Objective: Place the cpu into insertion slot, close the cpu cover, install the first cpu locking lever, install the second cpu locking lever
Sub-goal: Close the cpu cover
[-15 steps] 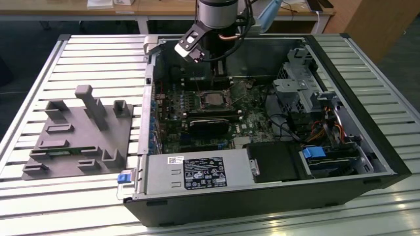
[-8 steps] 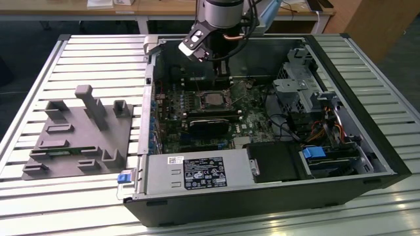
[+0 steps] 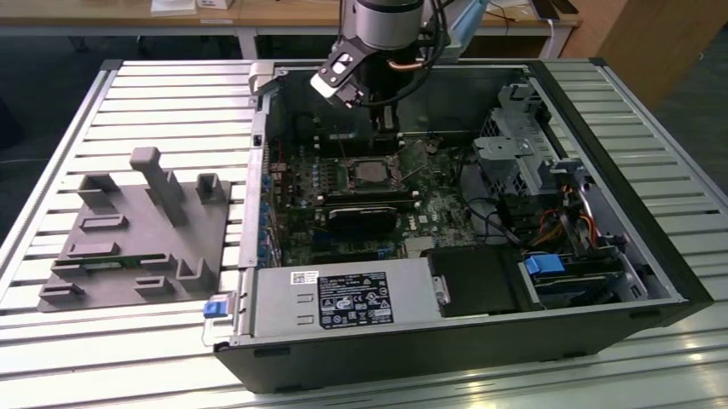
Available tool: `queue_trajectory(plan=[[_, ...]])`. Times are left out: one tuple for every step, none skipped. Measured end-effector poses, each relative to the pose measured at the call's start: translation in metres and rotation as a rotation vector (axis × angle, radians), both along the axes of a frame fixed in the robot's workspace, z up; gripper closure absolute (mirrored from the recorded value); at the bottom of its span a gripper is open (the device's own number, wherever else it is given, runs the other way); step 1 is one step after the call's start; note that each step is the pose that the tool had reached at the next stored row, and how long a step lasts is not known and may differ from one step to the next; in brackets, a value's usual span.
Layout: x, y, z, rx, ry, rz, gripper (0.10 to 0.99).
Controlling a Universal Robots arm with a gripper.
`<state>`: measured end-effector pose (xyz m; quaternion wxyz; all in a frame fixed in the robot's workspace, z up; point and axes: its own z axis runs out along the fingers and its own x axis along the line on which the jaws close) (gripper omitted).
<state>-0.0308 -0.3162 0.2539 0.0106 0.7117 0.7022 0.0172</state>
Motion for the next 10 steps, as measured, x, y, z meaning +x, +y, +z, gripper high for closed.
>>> queue_trajectory(plan=[[0.0014, 0.0, -0.0001, 0.0, 0.0, 0.0, 0.98], [0.0037, 0.0, -0.0001, 0.0, 0.0, 0.0, 0.98], [0.0065, 0.0, -0.0001, 0.0, 0.0001, 0.0, 0.98], [0.0097, 0.0, -0.0001, 0.0, 0.0003, 0.0, 0.98], [0.0126, 0.0, 0.0, 0.0, 0.0004, 0.0, 0.98], [0.014, -0.0001, 0.0, 0.0, 0.0004, 0.0, 0.98], [0.0146, -0.0001, 0.0, 0.0, 0.0005, 0.0, 0.98], [0.0147, 0.0, 0.0007, 0.0, 0.0005, 0.0, 0.98], [0.0149, 0.0, 0.0019, 0.0, 0.0005, 0.0, 0.98], [0.0151, 0.0, 0.0032, 0.0, 0.0004, 0.0, 0.98]])
